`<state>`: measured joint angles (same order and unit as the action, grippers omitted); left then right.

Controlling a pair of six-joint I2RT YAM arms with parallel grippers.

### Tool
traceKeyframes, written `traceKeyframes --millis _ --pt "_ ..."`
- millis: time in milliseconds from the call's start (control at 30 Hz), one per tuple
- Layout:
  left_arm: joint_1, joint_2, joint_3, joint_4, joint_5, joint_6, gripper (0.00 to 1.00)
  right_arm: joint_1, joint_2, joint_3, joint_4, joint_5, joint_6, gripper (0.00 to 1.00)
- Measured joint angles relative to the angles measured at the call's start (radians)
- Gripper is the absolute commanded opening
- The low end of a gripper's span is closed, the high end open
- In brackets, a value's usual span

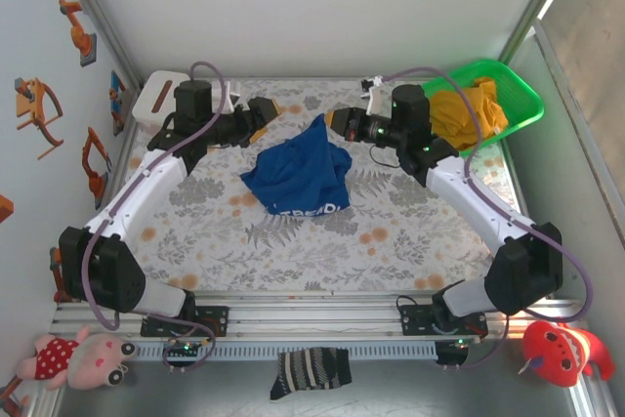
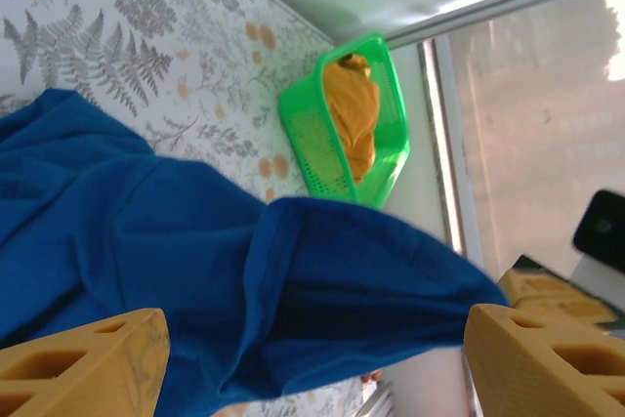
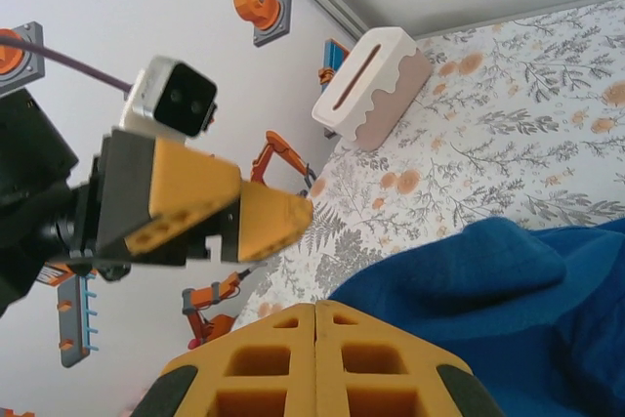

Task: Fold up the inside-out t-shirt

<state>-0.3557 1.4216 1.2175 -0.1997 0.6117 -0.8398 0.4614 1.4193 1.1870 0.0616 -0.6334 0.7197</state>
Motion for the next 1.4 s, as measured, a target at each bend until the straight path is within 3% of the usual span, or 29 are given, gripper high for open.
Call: traceKeyframes --millis 133,367,567,667,700,733,767,833,1000,1167,1267,1400 --pt "-0.018 -0.033 -0.067 -0.072 -0.116 0.067 0.79 0.000 0.010 0.019 -0.003 0.001 0.007 0.00" --pt "-0.034 -0.049 -0.243 -0.161 -0.343 0.203 0.81 -0.011 0.052 0.201 -0.040 0.002 0.007 0.00" --pt "-0.191 -0.020 -0.271 -0.145 -0.457 0.303 0.83 -0.013 0.058 0.283 -0.043 0.003 0.007 0.00" --pt "-0.228 0.056 -0.226 -0.132 -0.509 0.334 0.83 -0.013 0.068 0.287 -0.051 0.005 0.008 0.00" --pt "-0.232 0.083 -0.209 -0.127 -0.524 0.341 0.79 -0.013 0.072 0.287 -0.055 0.006 0.010 0.00" --pt "-0.234 0.114 -0.188 -0.124 -0.541 0.351 0.68 -0.013 0.077 0.288 -0.058 0.006 0.011 0.00" --pt "-0.235 0.145 -0.163 -0.123 -0.555 0.365 0.49 -0.014 0.081 0.288 -0.063 0.007 0.011 0.00" --pt "-0.233 0.195 -0.110 -0.132 -0.583 0.396 0.01 -0.020 0.090 0.303 -0.089 0.009 0.011 0.00" --pt "-0.176 0.269 0.179 -0.261 -0.591 0.489 0.00 -0.117 0.117 0.467 -0.178 0.010 0.018 0.00" --pt "-0.074 0.214 0.506 -0.316 -0.510 0.520 0.00 -0.241 0.129 0.793 -0.233 0.037 0.025 0.00" --pt "-0.054 0.122 0.564 -0.324 -0.458 0.520 0.00 -0.247 0.085 0.882 -0.219 0.055 0.025 0.00" --pt "-0.061 0.033 0.539 -0.343 -0.380 0.518 0.00 -0.244 -0.005 0.850 -0.195 0.065 0.026 0.00"
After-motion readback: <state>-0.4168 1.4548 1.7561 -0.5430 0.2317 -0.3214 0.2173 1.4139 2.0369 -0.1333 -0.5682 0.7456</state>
